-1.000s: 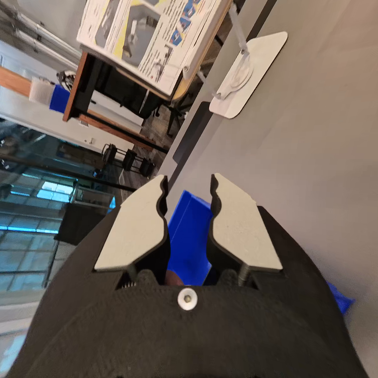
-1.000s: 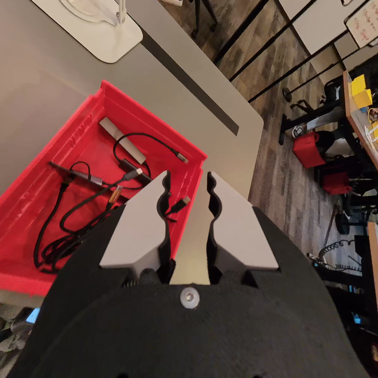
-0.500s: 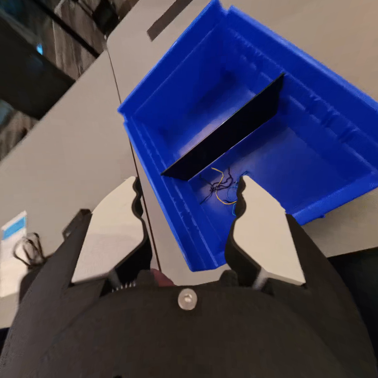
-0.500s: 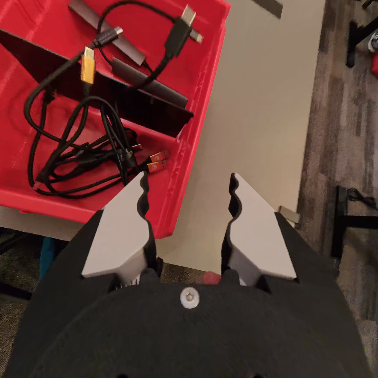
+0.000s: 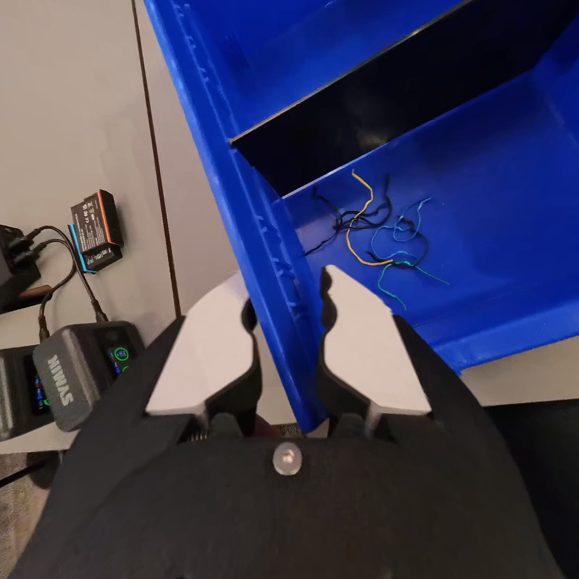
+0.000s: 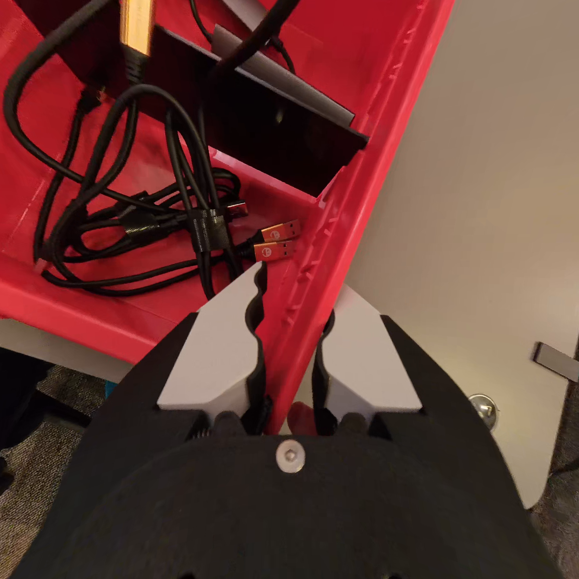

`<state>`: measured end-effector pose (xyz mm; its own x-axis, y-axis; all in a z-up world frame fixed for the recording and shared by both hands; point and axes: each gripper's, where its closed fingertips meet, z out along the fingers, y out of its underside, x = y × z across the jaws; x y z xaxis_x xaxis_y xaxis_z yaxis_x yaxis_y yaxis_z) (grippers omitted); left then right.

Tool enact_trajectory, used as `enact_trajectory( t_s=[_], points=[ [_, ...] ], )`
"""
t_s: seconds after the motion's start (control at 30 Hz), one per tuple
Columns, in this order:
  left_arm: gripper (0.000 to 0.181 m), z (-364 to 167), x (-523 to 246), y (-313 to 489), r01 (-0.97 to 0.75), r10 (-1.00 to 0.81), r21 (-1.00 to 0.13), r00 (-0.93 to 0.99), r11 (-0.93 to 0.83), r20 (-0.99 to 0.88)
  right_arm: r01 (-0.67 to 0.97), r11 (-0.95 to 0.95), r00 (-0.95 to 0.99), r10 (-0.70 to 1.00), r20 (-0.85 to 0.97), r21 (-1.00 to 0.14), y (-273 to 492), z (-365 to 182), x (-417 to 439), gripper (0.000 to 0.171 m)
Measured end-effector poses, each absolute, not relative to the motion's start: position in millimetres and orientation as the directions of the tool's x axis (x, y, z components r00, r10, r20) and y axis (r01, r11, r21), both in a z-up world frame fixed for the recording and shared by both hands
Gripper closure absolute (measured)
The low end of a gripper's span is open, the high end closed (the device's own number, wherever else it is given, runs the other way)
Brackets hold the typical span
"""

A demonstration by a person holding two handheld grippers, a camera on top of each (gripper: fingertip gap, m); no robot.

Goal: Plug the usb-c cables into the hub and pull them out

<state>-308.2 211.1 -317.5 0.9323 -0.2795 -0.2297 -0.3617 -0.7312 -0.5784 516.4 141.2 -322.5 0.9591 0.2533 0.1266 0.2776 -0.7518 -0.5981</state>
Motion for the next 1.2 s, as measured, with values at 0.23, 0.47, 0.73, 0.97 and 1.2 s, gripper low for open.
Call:
enact_trajectory(
  t_s=[0.23,0.47,0.73,0.97,1.2],
  points=[
    [0.177,-315.8,-304.3,223.8,-0.212,-0.247,-0.675,0.968,-0.706,-0.047,0.25,-0.724,0.963,0.258,0.084,-0.643,159.9,-321.5,492.1,0.153],
    [0.178,-299.7,-305.5,226.9,-0.131,-0.241,-0.754,0.97,-0.643,0.037,0.258,-0.689,0.953,0.298,0.059,-0.677,178.1,-320.7,448.5,0.167],
    [0.177,-266.9,-301.9,227.2,-0.128,-0.248,-0.838,0.969,-0.53,0.009,0.315,-0.646,0.916,0.398,0.045,-0.695,200.4,-320.5,366.5,0.167],
    [0.176,-232.7,-307.4,224.1,-0.057,-0.224,-0.901,0.973,-0.43,0.045,0.339,-0.603,0.856,0.517,-0.03,-0.722,214.5,-318.2,264.7,0.143],
    [0.177,-204.6,-317.0,220.0,0.027,-0.208,-0.94,0.973,-0.341,0.104,0.347,-0.556,0.81,0.583,-0.057,-0.755,228.4,-315.3,172.7,0.128]
  ],
)
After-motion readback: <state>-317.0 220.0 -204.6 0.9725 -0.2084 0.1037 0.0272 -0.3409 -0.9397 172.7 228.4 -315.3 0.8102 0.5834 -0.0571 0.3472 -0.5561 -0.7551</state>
